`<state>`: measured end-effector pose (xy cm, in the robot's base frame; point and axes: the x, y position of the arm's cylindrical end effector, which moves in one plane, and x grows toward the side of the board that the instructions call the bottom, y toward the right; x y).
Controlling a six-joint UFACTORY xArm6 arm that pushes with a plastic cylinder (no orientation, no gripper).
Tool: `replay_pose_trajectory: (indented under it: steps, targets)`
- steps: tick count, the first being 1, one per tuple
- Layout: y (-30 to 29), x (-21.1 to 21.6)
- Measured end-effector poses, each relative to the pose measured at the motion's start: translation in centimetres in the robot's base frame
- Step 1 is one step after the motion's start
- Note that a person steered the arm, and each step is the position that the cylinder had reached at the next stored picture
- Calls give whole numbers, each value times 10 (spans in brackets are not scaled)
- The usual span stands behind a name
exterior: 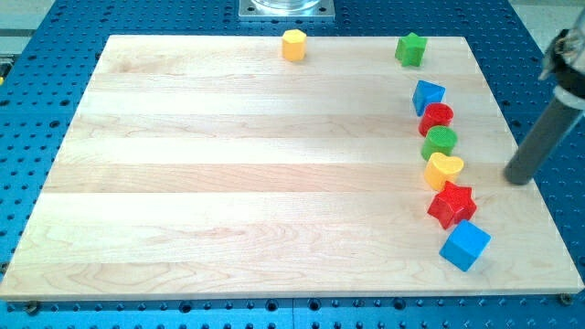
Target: Push the yellow heart into the yellow hexagon
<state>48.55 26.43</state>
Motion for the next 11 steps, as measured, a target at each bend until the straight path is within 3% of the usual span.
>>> replay_pose_trajectory:
  steps: [3,4,5,7,9,10,11]
  targets:
    - [-244,-3]
    - [-214,45]
    - [-275,29]
    - [-301,-83]
    - [-318,-80]
    - [-317,-157]
    - [-317,-188]
